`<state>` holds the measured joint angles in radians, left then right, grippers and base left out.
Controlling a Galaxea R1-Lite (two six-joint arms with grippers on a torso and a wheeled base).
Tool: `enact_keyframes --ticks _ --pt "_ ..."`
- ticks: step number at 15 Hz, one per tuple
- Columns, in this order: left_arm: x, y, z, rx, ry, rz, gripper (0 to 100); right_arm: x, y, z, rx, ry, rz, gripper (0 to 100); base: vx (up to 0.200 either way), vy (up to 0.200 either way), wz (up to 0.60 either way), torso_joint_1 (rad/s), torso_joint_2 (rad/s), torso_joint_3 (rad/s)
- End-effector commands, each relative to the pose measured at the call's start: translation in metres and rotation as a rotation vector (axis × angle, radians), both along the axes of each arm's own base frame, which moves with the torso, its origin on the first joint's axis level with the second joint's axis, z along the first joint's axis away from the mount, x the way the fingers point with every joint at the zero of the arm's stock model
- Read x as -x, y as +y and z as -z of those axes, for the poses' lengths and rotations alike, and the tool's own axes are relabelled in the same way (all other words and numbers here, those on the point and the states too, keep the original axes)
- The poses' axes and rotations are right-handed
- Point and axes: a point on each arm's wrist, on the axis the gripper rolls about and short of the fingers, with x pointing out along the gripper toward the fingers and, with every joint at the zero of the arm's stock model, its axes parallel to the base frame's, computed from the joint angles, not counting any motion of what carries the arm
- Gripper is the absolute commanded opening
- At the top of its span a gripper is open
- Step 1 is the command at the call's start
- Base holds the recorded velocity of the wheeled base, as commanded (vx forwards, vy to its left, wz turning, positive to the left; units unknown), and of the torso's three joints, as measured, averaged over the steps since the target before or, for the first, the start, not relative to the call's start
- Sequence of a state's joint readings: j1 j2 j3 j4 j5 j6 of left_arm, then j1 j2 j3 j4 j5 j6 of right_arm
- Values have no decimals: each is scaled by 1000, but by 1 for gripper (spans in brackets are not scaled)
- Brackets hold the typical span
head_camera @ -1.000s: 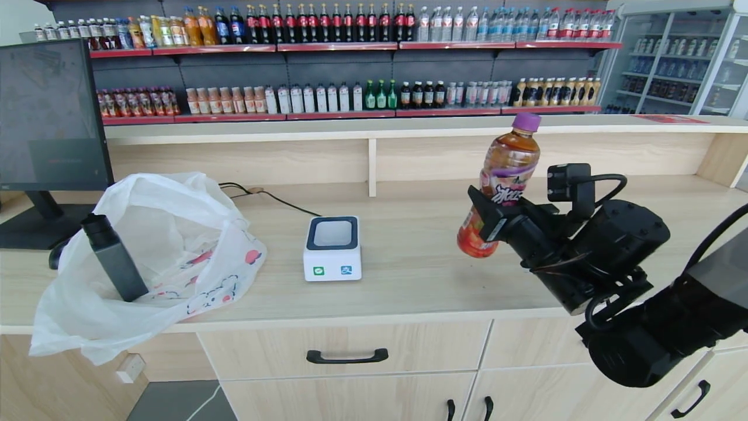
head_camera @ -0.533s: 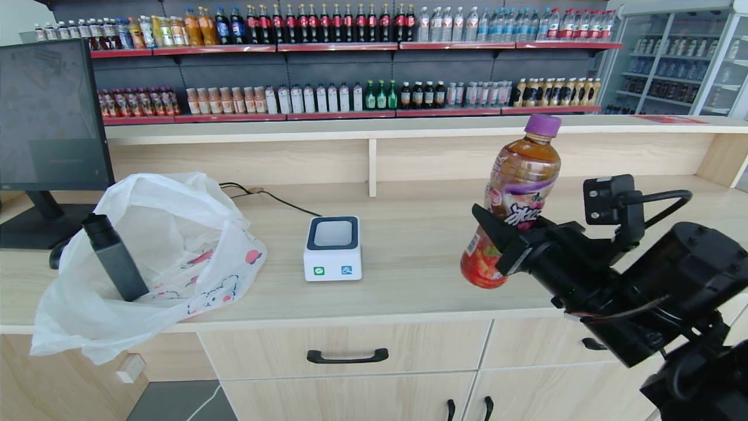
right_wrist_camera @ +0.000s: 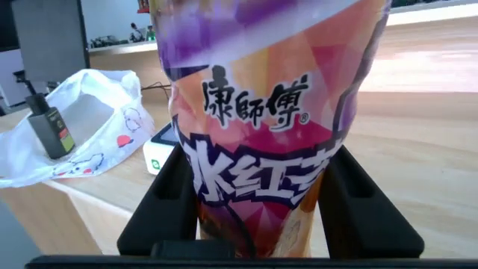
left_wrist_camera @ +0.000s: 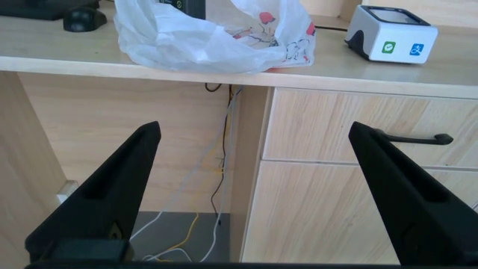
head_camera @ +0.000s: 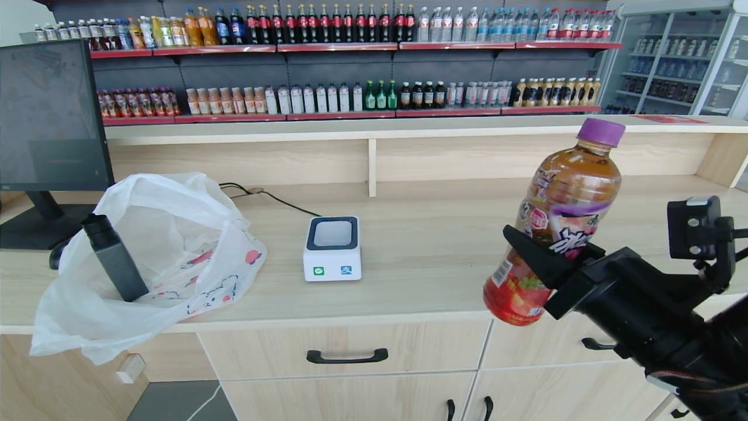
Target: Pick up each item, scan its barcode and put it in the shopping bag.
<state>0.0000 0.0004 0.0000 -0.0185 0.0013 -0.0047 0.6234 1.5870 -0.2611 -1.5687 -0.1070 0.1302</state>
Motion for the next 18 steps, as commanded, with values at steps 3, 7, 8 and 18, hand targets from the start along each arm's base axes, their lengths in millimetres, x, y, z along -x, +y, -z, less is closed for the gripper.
enact_keyframes --ticks 3,7,8,18 --pt "0 0 1 -2 6 0 100 14 2 -3 -132 59 -89 0 0 0 0 0 0 0" --pt "0 0 1 -2 6 0 100 32 12 -6 -222 131 -347 0 0 0 0 0 0 0" --pt "0 0 1 -2 6 0 100 41 18 -9 -243 142 -424 0 0 0 0 0 0 0" --pt "0 0 1 -2 6 0 100 62 34 -34 -521 292 -708 0 0 0 0 0 0 0"
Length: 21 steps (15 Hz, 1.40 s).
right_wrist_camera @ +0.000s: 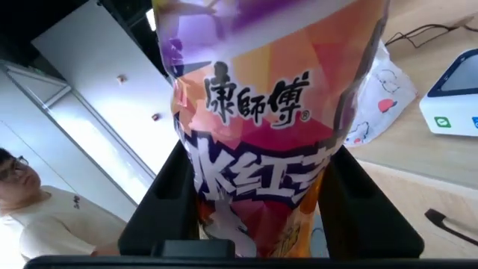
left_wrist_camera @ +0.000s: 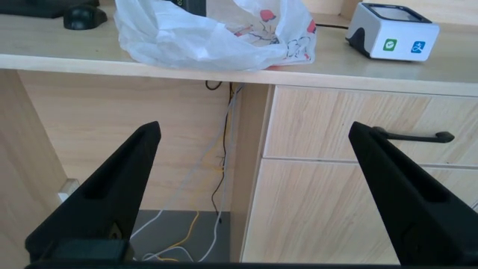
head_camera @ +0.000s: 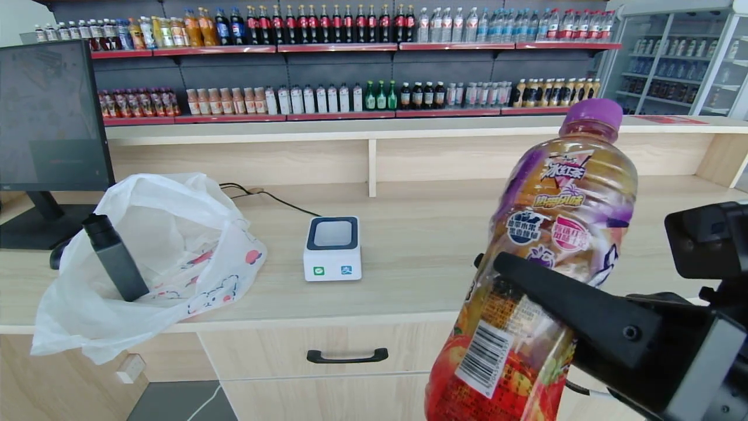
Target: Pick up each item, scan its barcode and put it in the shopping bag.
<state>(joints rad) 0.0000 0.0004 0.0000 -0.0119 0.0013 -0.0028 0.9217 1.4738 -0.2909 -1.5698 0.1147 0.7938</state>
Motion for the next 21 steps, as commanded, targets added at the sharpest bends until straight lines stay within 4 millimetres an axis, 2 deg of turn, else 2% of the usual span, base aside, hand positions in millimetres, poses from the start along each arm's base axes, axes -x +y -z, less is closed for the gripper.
enact_keyframes --ticks 1,6,12,21 --pt "0 0 0 0 -1 0 100 4 -5 -6 -47 18 -20 0 0 0 0 0 0 0" --pt "0 0 0 0 -1 0 100 -3 1 -11 -86 48 -32 0 0 0 0 0 0 0" --pt "0 0 0 0 -1 0 100 -9 5 -30 -158 17 -34 0 0 0 0 0 0 0" --pt "0 0 0 0 -1 0 100 -10 6 -30 -158 18 -31 0 0 0 0 0 0 0"
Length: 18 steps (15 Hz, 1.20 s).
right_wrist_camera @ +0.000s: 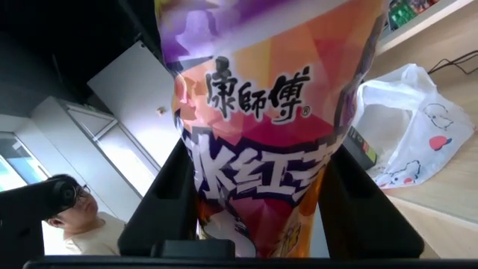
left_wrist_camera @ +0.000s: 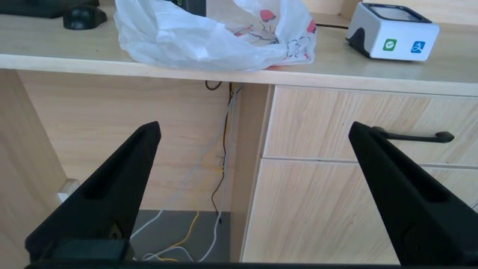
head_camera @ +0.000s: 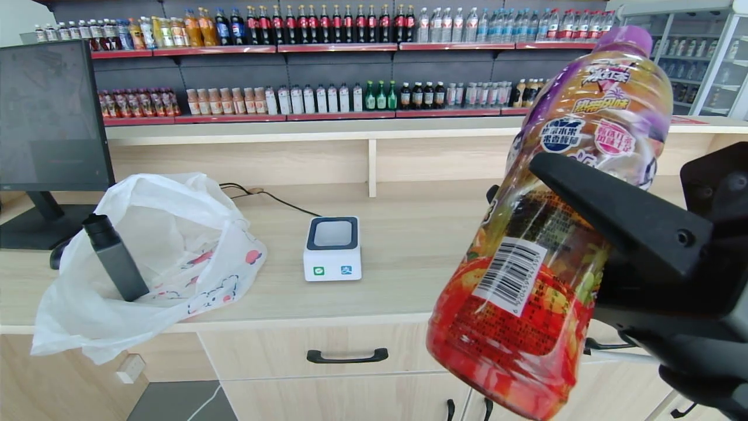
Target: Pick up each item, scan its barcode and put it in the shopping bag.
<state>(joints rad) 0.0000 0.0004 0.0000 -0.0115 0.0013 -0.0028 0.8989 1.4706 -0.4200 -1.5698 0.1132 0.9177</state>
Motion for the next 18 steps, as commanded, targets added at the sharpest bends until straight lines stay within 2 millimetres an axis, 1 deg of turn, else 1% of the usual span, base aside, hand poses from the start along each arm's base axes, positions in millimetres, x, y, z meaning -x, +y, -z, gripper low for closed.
enact_keyframes --ticks 1,9,11,12,14,16,18 --pt "0 0 0 0 -1 0 100 -1 1 1 4 1 -1 0 0 0 0 0 0 0" --pt "0 0 0 0 -1 0 100 0 0 1 11 -14 10 0 0 0 0 0 0 0" --pt "0 0 0 0 -1 0 100 -1 -1 4 64 -72 56 0 0 0 0 0 0 0" --pt "0 0 0 0 -1 0 100 -1 -1 9 100 -96 72 0 0 0 0 0 0 0" --pt "0 0 0 0 -1 0 100 -2 -2 24 208 -151 66 0 0 0 0 0 0 0" --pt "0 0 0 0 -1 0 100 -11 -6 41 327 -205 116 0 0 0 0 0 0 0" --pt "0 0 0 0 -1 0 100 -25 -8 47 393 -242 195 0 0 0 0 0 0 0"
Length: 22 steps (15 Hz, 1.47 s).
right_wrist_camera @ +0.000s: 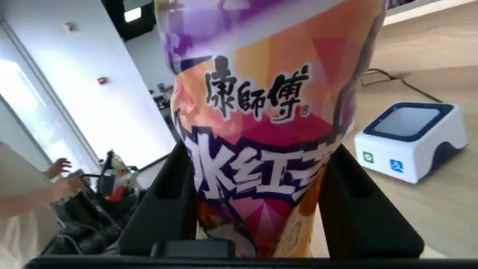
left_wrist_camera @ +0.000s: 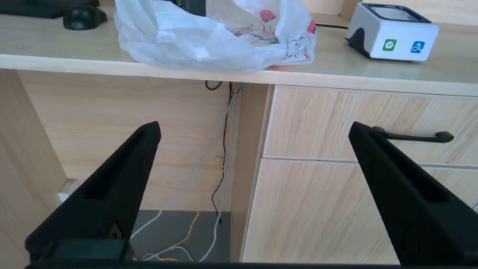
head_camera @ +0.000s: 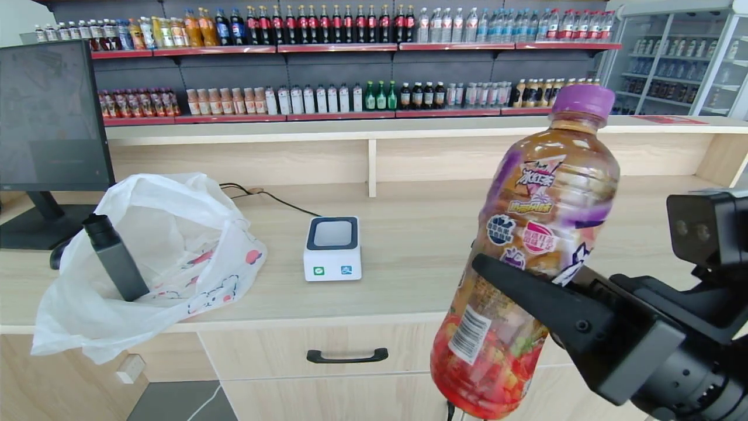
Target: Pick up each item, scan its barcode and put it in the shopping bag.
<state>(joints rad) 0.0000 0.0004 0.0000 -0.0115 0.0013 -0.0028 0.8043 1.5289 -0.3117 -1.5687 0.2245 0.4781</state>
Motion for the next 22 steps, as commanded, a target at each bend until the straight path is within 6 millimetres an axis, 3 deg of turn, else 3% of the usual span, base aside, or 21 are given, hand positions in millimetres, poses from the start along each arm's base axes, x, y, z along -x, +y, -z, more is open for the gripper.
enact_keyframes --ticks 1,5,7,10,16,19,22 --pt "0 0 0 0 -1 0 100 -20 -1 13 74 -13 86 0 0 0 0 0 0 0" --pt "0 0 0 0 -1 0 100 -41 -25 34 277 -127 301 0 0 0 0 0 0 0" --pt "0 0 0 0 -1 0 100 -41 -37 33 313 -163 367 0 0 0 0 0 0 0" --pt "0 0 0 -1 -1 0 100 -65 -81 24 366 -221 616 0 0 0 0 0 0 0" --pt "0 0 0 0 -1 0 100 -85 -130 28 483 -232 862 0 0 0 0 0 0 0" --pt "0 0 0 0 -1 0 100 -93 -133 31 490 -222 875 0 0 0 0 0 0 0" --pt "0 0 0 2 -1 0 100 -120 -130 8 430 -316 901 0 0 0 0 0 0 0"
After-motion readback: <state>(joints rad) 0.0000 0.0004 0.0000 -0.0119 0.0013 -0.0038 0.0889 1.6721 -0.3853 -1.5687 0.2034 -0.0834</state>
